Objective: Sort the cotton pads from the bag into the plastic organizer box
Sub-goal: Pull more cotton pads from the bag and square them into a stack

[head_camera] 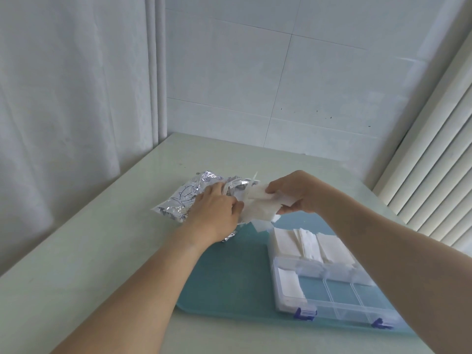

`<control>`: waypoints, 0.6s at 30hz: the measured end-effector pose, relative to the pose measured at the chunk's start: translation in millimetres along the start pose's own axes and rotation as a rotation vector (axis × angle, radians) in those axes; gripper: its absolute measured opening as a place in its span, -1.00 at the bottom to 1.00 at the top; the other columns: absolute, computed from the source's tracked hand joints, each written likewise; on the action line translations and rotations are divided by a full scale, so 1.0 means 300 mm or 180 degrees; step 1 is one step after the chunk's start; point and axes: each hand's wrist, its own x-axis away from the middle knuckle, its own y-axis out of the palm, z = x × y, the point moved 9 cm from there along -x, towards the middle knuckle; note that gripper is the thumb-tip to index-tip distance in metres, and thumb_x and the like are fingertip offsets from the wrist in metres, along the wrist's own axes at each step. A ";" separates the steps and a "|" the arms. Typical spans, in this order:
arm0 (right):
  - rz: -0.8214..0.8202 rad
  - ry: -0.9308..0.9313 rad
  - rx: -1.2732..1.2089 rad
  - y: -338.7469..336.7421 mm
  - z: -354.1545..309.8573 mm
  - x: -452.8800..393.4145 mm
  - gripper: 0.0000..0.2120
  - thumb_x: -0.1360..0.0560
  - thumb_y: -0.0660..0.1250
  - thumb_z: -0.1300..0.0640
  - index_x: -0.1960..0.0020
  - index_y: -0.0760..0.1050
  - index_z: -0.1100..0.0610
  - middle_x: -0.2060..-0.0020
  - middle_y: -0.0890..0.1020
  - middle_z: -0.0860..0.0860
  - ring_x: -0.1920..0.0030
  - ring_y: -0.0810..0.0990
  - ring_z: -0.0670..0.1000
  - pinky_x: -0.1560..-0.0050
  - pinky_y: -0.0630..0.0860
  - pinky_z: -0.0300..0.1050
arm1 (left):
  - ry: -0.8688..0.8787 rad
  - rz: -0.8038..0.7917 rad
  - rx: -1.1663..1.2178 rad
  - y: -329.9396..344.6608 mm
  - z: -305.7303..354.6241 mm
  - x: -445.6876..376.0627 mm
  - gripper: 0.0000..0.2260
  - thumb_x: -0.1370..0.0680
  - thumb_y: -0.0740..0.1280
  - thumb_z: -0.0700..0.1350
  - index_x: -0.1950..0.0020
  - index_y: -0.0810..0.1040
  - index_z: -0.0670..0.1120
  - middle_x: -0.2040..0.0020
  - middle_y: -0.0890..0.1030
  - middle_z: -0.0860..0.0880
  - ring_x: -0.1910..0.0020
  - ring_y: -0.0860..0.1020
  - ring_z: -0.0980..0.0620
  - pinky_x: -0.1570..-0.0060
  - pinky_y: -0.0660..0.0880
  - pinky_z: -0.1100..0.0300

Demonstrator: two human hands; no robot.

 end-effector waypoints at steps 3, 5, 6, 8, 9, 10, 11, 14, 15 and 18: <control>-0.0141 0.0118 -0.0269 0.023 0.021 0.012 -0.94 -0.54 0.35 0.40 -0.01 0.56 0.37 0.10 0.60 0.22 0.23 0.65 0.18 0.12 0.67 0.10 | 0.0021 0.0164 0.0096 -0.012 0.011 0.002 -0.65 -0.67 0.08 0.05 -0.28 0.56 -0.04 -0.42 0.31 -0.14 -0.42 0.25 -0.14 -0.39 0.22 -0.04; -0.0311 0.0133 -0.0327 0.051 0.027 0.021 -0.95 -0.56 0.31 0.44 0.06 0.54 0.37 0.08 0.59 0.22 0.17 0.65 0.20 -0.01 0.63 0.13 | 0.0087 0.0327 0.0201 -0.027 0.022 0.002 -0.65 -0.66 0.13 0.04 -0.38 0.49 -0.02 -0.44 0.30 -0.11 -0.44 0.24 -0.12 -0.40 0.19 -0.02; -0.0387 0.0140 -0.0392 0.066 0.026 0.024 -0.93 -0.57 0.29 0.44 0.07 0.53 0.37 0.06 0.59 0.23 0.14 0.65 0.21 -0.04 0.63 0.13 | 0.0138 0.0352 0.0254 -0.029 0.027 0.002 -0.66 -0.66 0.14 0.03 -0.39 0.49 0.00 -0.44 0.30 -0.10 -0.45 0.24 -0.12 -0.40 0.19 -0.01; -0.0517 0.0155 -0.0661 0.088 0.021 0.026 -0.93 -0.60 0.27 0.40 0.04 0.52 0.36 0.03 0.60 0.24 0.11 0.66 0.22 -0.04 0.63 0.13 | 0.0244 0.0259 0.0332 -0.015 0.035 0.001 -0.69 -0.66 0.16 0.00 -0.36 0.53 0.04 -0.46 0.29 -0.08 -0.47 0.21 -0.12 -0.44 0.18 -0.02; -0.0553 0.0172 -0.0822 0.096 0.018 0.028 -0.93 -0.62 0.27 0.35 0.01 0.51 0.35 0.03 0.60 0.24 0.11 0.66 0.22 0.01 0.64 0.13 | 0.0273 0.0197 0.0374 -0.006 0.037 0.000 -0.69 -0.66 0.16 -0.01 -0.34 0.55 0.06 -0.47 0.28 -0.07 -0.48 0.18 -0.11 -0.45 0.17 -0.03; -0.0574 0.0198 -0.0934 0.102 0.019 0.028 -0.90 -0.63 0.29 0.27 -0.02 0.50 0.33 0.03 0.61 0.24 0.13 0.67 0.21 0.08 0.66 0.13 | 0.0277 0.0160 0.0429 -0.001 0.035 0.000 -0.70 -0.66 0.16 -0.02 -0.32 0.57 0.07 -0.49 0.27 -0.06 -0.49 0.17 -0.10 -0.47 0.15 -0.03; -0.0589 0.0222 -0.0957 0.109 0.021 0.025 -0.85 -0.62 0.33 0.20 -0.05 0.51 0.31 0.01 0.62 0.24 0.13 0.68 0.21 0.14 0.68 0.12 | 0.0269 0.0153 0.0493 0.000 0.033 -0.001 -0.70 -0.66 0.16 -0.03 -0.31 0.59 0.08 -0.50 0.26 -0.05 -0.50 0.15 -0.10 -0.48 0.14 -0.02; -0.0397 0.0216 -0.0625 0.111 0.032 0.012 -0.75 -0.53 0.47 0.18 -0.10 0.57 0.31 -0.08 0.64 0.25 0.14 0.70 0.18 0.21 0.70 0.02 | 0.0309 0.0181 0.0660 -0.009 0.034 -0.001 -0.71 -0.65 0.17 -0.08 -0.28 0.61 0.07 -0.51 0.26 -0.06 -0.52 0.12 -0.08 -0.49 0.11 -0.01; -0.0270 0.0187 -0.0562 0.102 0.034 0.005 -0.75 -0.49 0.50 0.23 -0.10 0.57 0.33 -0.09 0.64 0.26 0.17 0.70 0.17 0.23 0.70 0.00 | 0.0329 0.0215 0.0726 -0.014 0.037 -0.002 -0.72 -0.65 0.19 -0.10 -0.27 0.61 0.06 -0.49 0.28 -0.07 -0.51 0.13 -0.08 -0.49 0.12 -0.01; 0.0003 0.0104 -0.0511 0.066 0.026 0.005 -0.79 -0.43 0.48 0.34 -0.04 0.56 0.34 -0.07 0.59 0.22 0.23 0.66 0.14 0.37 0.66 -0.07 | 0.0318 0.0527 0.1055 -0.042 0.029 -0.005 -0.78 -0.61 0.27 -0.12 -0.19 0.65 -0.04 -0.38 0.38 -0.07 -0.44 0.26 -0.06 -0.44 0.19 0.03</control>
